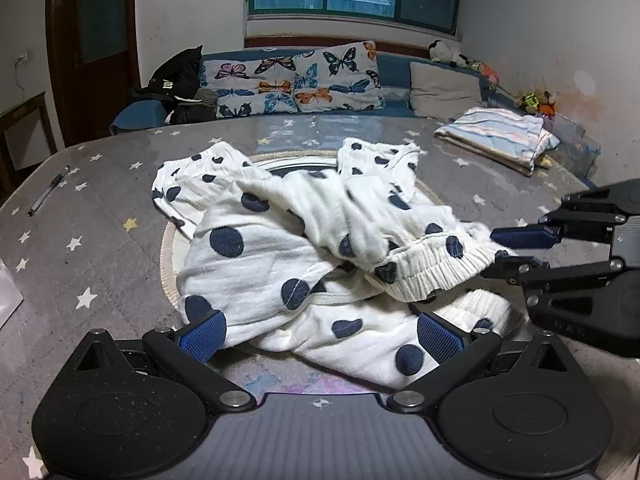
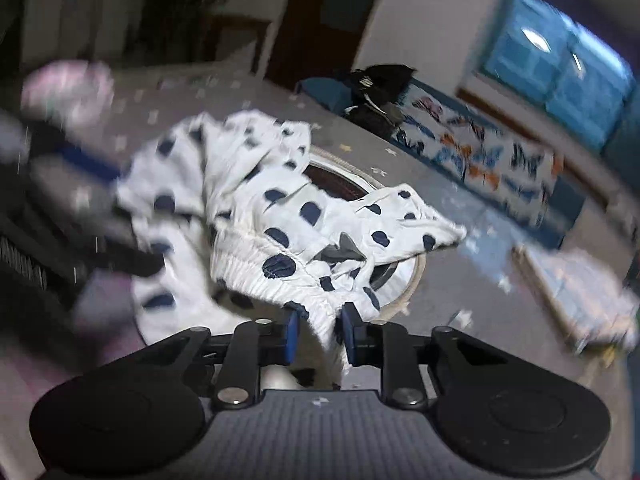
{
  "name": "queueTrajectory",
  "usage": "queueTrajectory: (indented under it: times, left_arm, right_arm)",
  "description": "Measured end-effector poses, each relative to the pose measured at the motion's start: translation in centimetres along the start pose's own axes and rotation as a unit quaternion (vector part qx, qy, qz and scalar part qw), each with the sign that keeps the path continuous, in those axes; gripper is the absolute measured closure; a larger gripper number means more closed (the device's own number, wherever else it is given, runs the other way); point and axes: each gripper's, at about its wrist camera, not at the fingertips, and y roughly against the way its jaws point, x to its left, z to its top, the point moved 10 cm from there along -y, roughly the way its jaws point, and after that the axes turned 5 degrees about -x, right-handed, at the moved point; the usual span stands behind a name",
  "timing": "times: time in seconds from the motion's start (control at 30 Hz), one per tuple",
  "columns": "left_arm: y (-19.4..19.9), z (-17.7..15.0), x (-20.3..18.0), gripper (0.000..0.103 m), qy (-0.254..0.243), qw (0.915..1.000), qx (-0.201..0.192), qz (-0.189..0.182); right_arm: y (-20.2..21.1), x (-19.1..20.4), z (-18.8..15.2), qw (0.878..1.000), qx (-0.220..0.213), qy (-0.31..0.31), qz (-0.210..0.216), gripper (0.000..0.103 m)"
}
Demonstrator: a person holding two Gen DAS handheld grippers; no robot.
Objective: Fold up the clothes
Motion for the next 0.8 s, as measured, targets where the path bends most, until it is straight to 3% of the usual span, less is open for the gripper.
queueTrajectory:
  times: [0.13,0.3,0.4,0.67,0.73,0.8]
  left_arm:
    - [0.3,0.4,-1.6,0.0,0.003,0.9993,-0.007,-0.036]
    - [0.1,0.9,-3.6,0.001,-0.005,0.9978,-0.015,-0.065]
    - [-0.7,1.0,-4.5,0.009,-0.004,0.9973,-0.008,-0.073]
    - [-3.5,0.7,-7.1,0.023,0.002,0.996,0.022,-0.086]
    - [-4.2,0.4,-7.5,0.029,-0.008,0.9969,0.031,-0.072]
    - [-4.7,0.1,-7.5,0.045,-0.008,0.9968,0.04,-0.069]
  right_arm:
    - [0.4,-2.0,0.2,0.994,-0.005,-0.111,0.018,0.084]
    - [0.7,-3.5,-0.2,0.976,-0.006,-0.213,0.042,0.084]
    - [0.6,-4.2,-0.4,0.963,-0.004,-0.261,0.063,0.083]
    - [0.3,-4.5,-0.2,0.954,-0.012,-0.289,0.077,0.083]
    - [0.3,-4.5,-0.2,0.952,-0.014,-0.295,0.078,0.084]
    - [0.2,-4.7,-0.3,0.95,-0.015,-0.302,0.075,0.084]
